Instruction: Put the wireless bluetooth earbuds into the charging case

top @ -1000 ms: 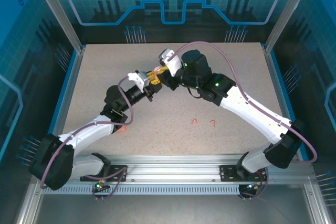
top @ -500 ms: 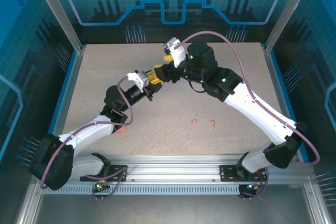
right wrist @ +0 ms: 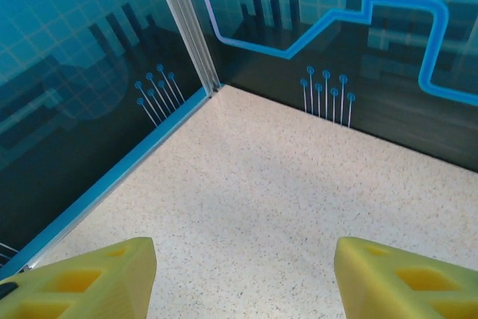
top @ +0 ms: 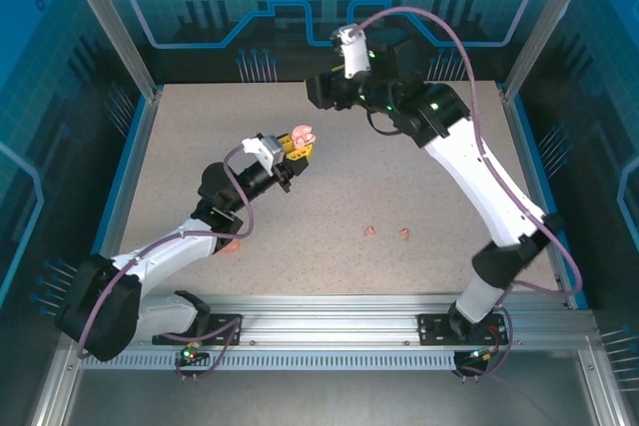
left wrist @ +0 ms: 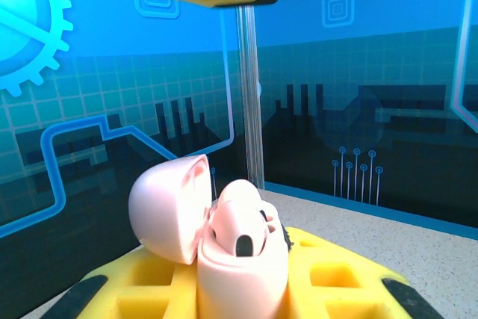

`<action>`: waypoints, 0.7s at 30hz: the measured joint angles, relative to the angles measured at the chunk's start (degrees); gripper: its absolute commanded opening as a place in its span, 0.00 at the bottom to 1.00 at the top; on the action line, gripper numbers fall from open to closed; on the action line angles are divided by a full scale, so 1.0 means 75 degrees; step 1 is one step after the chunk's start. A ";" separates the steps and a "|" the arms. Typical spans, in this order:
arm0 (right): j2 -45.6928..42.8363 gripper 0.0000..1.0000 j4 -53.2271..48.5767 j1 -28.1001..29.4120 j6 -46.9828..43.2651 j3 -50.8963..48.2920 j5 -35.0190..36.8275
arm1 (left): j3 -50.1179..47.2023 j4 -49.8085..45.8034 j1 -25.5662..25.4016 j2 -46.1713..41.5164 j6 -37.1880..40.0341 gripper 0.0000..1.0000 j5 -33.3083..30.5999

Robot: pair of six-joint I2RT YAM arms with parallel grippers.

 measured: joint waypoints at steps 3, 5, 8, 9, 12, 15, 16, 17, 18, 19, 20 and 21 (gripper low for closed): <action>0.1049 0.62 -0.0804 0.0000 0.0020 0.1151 -0.0026 | 0.0000 -0.0006 0.0000 0.0017 -0.0003 0.00 0.0000; 0.1585 0.61 -0.1239 0.0000 0.0026 0.1617 -0.0079 | 0.0000 -0.0006 0.0000 0.0020 -0.0003 0.00 0.0000; 0.2008 0.58 -0.1845 0.0009 0.0029 0.1754 -0.0119 | 0.0000 -0.0009 0.0000 0.0026 -0.0017 0.00 0.0000; 0.2043 0.57 -0.1996 0.0020 0.0026 0.1696 -0.0125 | 0.0000 -0.0009 -0.0003 0.0026 -0.0020 0.00 -0.0003; 0.1839 0.55 -0.1988 0.0055 0.0052 0.1186 -0.0096 | 0.0003 -0.0163 -0.0032 0.0061 -0.0023 0.00 0.0058; 0.1055 0.54 -0.1684 0.0111 0.0085 0.0012 -0.0082 | 0.0003 -0.0414 -0.0093 0.0163 -0.0026 0.00 0.0105; 0.0764 0.54 -0.1594 0.0137 0.0117 -0.0341 -0.0047 | 0.0003 -0.0472 -0.0099 0.0195 -0.0026 0.00 0.0125; 0.0443 0.54 -0.1513 0.0152 0.0143 -0.0679 -0.0015 | 0.0003 -0.0516 -0.0108 0.0227 -0.0029 0.00 0.0117; 0.0099 0.54 -0.1486 0.0157 0.0172 -0.1023 -0.0017 | 0.0029 -0.0507 -0.0105 0.0254 -0.0044 0.00 0.0096; -0.0204 0.54 -0.1466 0.0178 0.0207 -0.1335 -0.0023 | 0.0067 -0.0487 -0.0096 0.0274 -0.0070 0.00 0.0061; -0.0501 0.54 -0.1475 0.0195 0.0259 -0.1614 -0.0017 | 0.0122 -0.0452 -0.0093 0.0294 -0.0102 0.00 0.0038; -0.0752 0.55 -0.1463 0.0204 0.0335 -0.1833 0.0003 | 0.0189 -0.0399 -0.0093 0.0321 -0.0172 0.00 0.0023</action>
